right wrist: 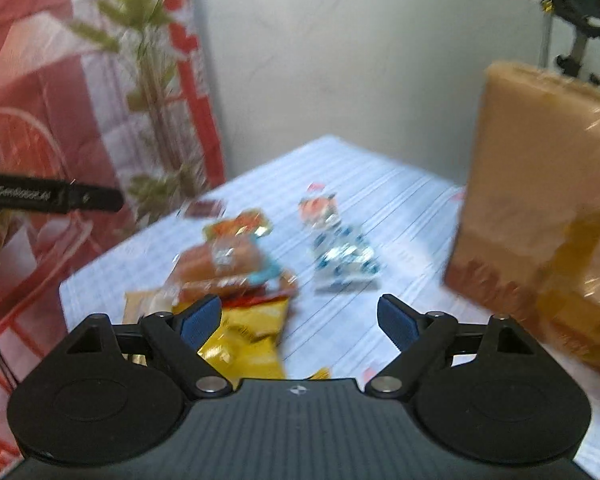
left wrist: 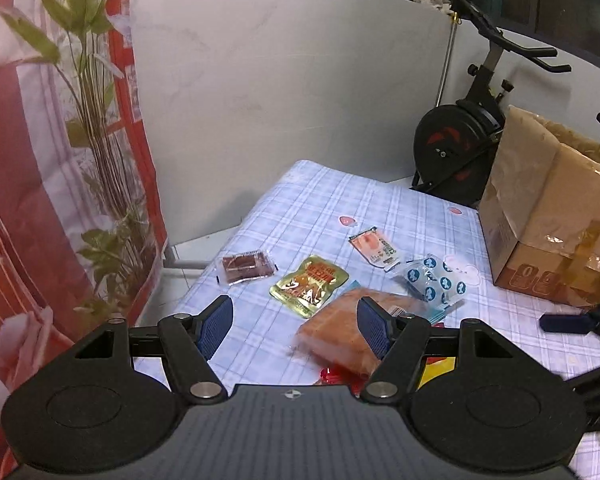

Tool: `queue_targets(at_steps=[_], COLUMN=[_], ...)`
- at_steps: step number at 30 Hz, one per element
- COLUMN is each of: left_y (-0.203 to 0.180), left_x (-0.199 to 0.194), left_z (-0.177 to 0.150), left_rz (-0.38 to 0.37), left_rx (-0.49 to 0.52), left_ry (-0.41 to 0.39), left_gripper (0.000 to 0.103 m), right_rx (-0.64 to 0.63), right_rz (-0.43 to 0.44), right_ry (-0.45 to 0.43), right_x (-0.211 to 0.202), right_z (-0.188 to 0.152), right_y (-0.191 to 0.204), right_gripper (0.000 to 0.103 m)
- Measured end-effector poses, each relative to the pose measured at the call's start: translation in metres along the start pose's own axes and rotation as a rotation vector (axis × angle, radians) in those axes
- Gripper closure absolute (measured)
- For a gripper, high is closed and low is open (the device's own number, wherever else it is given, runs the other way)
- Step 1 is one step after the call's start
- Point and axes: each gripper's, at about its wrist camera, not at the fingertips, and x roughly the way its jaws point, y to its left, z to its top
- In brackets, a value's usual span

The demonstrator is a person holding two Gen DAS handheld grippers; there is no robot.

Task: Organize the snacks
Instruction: 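Move both tools back toward the remaining snacks on the table, then grasp the yellow chip bag with the right tool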

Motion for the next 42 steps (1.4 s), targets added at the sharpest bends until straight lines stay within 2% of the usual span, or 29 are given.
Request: queue_targets(at_steps=[7,16,24,27,35,38,42], left_y=[0.011,0.012,0.007,0.005,0.003,0.003,0.003], left_x=[0.008,0.018,0.021,0.02,0.02,0.021,0.02], left_z=[-0.001,-0.008,-0.012,-0.013,-0.016,-0.016,-0.015], left_rz=[-0.023,-0.026,-0.014,-0.009,-0.021,-0.022,-0.026], left_rx=[-0.024,-0.033,-0.01,-0.001,0.007,0.006,0.0], left_ry=[-0.002,0.023,0.046,0.05,0.063,0.068,0.069], left_gripper=[0.032,0.032,0.032,0.032,0.032,0.032,0.032], right_rx=[-0.067,-0.067,-0.058,-0.039,0.062,0.077,0.049], right_rz=[0.053,0.122,0.113,0.099,0.147,0.168,0.153], right_ry=[0.067,0.14,0.149,0.165,0.191,0.187,0.175], right_x=[0.026,0.051,0.054,0.057,0.064,0.062,0.051], right_z=[-0.003,-0.007,-0.011,-0.013,-0.016,-0.017,-0.018], right_y=[0.023,0.034,0.033,0.031,0.018,0.017,0.018], right_gripper=[0.019,0.021,0.018,0.012,0.011,0.016,0.027])
